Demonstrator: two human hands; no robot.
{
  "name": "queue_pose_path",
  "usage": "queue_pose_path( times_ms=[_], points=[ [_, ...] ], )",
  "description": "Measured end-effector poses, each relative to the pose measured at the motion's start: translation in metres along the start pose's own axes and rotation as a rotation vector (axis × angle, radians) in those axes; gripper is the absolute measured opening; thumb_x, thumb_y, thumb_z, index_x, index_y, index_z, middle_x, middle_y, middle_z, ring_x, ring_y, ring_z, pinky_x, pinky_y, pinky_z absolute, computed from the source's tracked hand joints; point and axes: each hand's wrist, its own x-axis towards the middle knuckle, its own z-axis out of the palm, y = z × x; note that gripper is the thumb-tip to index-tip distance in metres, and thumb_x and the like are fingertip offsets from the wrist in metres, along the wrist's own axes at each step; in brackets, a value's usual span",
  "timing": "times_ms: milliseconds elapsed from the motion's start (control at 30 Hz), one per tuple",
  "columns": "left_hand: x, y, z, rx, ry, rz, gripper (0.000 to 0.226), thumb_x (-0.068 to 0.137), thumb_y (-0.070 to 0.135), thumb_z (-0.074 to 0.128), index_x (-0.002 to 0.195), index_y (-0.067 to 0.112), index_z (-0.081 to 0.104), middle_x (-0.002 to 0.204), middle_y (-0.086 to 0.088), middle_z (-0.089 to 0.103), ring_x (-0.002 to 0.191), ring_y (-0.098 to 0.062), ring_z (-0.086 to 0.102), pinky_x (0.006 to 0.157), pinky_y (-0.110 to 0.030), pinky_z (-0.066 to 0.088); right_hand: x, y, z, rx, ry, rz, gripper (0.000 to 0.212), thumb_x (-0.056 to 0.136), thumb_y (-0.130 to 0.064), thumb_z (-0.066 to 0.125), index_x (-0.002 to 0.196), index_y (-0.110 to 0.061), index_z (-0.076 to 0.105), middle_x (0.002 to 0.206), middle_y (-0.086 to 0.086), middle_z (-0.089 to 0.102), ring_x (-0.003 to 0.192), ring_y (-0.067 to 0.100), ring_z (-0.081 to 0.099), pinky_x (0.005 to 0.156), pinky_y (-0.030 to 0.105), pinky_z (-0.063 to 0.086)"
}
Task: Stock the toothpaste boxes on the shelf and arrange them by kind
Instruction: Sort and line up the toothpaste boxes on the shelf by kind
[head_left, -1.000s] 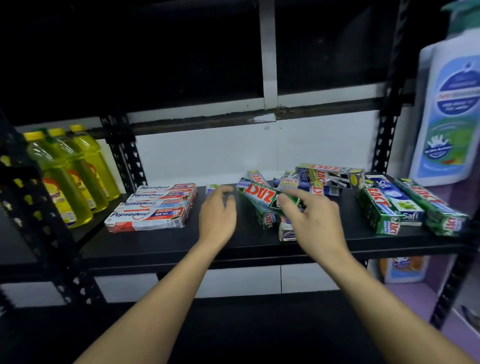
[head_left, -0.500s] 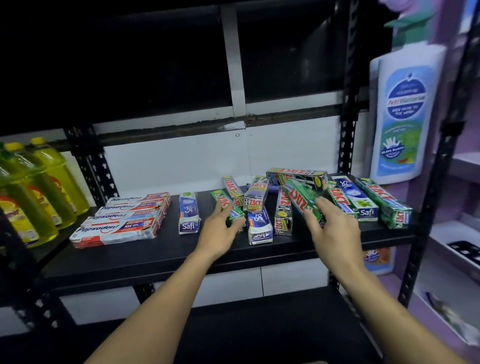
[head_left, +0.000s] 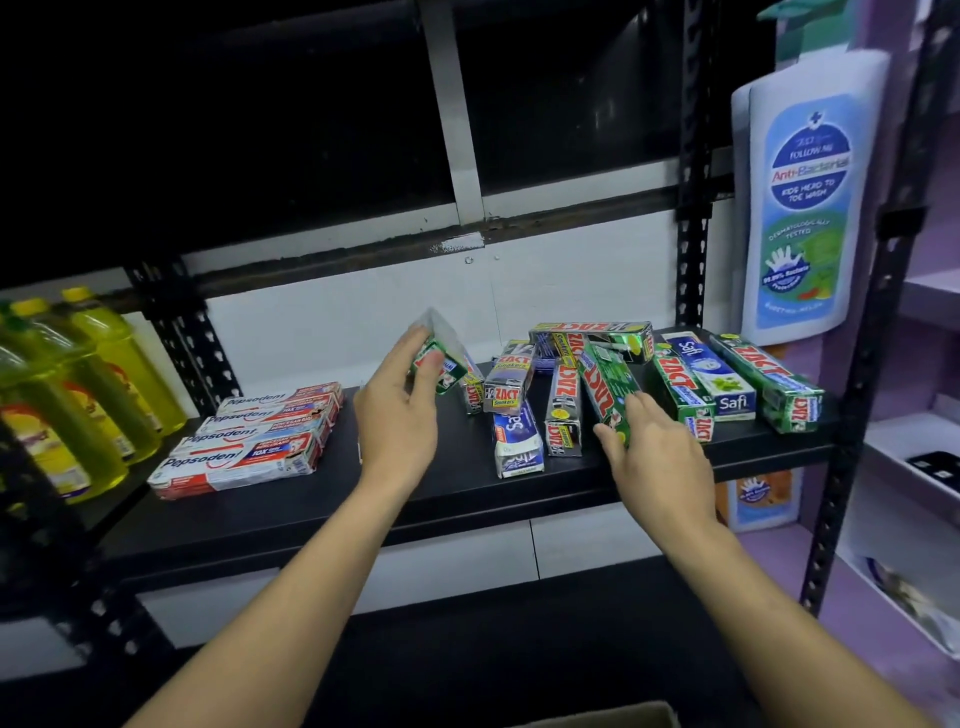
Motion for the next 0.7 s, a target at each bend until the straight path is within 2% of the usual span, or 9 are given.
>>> queue_pose_path(
  times_ms=[100,167,267,367,467,567,633,700],
  points=[
    [-0.002,0.017,0.011,-0.022,-0.068,0.145,0.039,0.101,0.025,0.058,0.140,0.022,0.058,0.144,0.010,0.054,0.134,-0.002,0.048,0.109,-0.036,0.046,0.005,0.004,0.000,0.021,-0.008,-0.001,0.034,0.097,-0.042,0.051,0.112,-0.011,0.054,0.113,0.003,0.059,0.093,0.031,0.061,0.063,0.036,0.049],
    [-0.007,0.025,0.025,0.015,-0.134,0.232,0.041,0.100,0.024,0.058,0.141,0.022,0.056,0.146,0.011,0.051,0.135,-0.001,0.045,0.110,-0.036,0.045,0.005,0.007,-0.003,0.010,-0.025,0.007,0.034,0.096,-0.040,0.053,0.114,-0.011,0.055,0.115,0.001,0.059,0.094,0.031,0.061,0.065,0.036,0.048],
    [-0.018,0.026,0.051,0.101,-0.247,0.373,0.041,0.100,0.023,0.058,0.141,0.020,0.055,0.147,0.011,0.047,0.136,-0.001,0.044,0.113,-0.035,0.041,0.002,0.012,-0.006,-0.079,-0.068,0.035,0.044,0.094,-0.041,0.058,0.128,-0.012,0.056,0.137,0.001,0.054,0.112,0.035,0.054,0.083,0.040,0.049],
    [-0.030,0.017,0.078,0.189,-0.370,0.481,0.041,0.100,0.022,0.059,0.140,0.015,0.057,0.149,0.001,0.049,0.136,-0.005,0.045,0.114,-0.030,0.037,-0.002,0.015,-0.012,-0.046,-0.118,0.011,0.055,0.088,-0.044,0.067,0.133,-0.014,0.056,0.144,0.002,0.050,0.123,0.037,0.048,0.098,0.041,0.042],
    [-0.042,0.011,0.097,0.195,-0.481,0.479,0.041,0.099,0.023,0.060,0.139,0.013,0.058,0.148,-0.001,0.051,0.134,-0.009,0.049,0.112,-0.028,0.040,-0.001,0.022,-0.023,0.182,-0.122,0.038,0.068,0.081,-0.039,0.076,0.139,-0.016,0.051,0.140,0.003,0.056,0.122,0.028,0.055,0.096,0.037,0.045],
    [-0.049,0.012,0.109,0.159,-0.498,0.436,0.041,0.099,0.024,0.061,0.139,0.014,0.058,0.147,0.001,0.053,0.136,-0.007,0.046,0.114,-0.023,0.035,-0.004,0.032,-0.029,0.309,-0.129,0.027,0.083,0.079,-0.036,0.076,0.151,-0.025,0.034,0.141,-0.002,0.055,0.116,0.022,0.059,0.093,0.032,0.046],
    [-0.049,0.015,0.115,0.135,-0.488,0.395,0.042,0.098,0.025,0.062,0.139,0.016,0.059,0.146,0.003,0.054,0.137,-0.005,0.045,0.115,-0.023,0.034,-0.006,0.034,-0.029,0.322,-0.147,-0.048,0.086,0.081,-0.038,0.074,0.153,-0.029,0.029,0.145,-0.007,0.050,0.121,0.017,0.054,0.092,0.026,0.041],
    [-0.047,0.017,0.119,0.139,-0.492,0.375,0.042,0.098,0.027,0.062,0.139,0.018,0.058,0.146,0.004,0.054,0.137,-0.005,0.045,0.115,-0.025,0.035,-0.006,0.035,-0.027,0.326,-0.139,-0.113,0.078,0.087,-0.042,0.070,0.153,-0.027,0.031,0.149,-0.008,0.046,0.132,0.010,0.045,0.098,0.020,0.036]
  ],
)
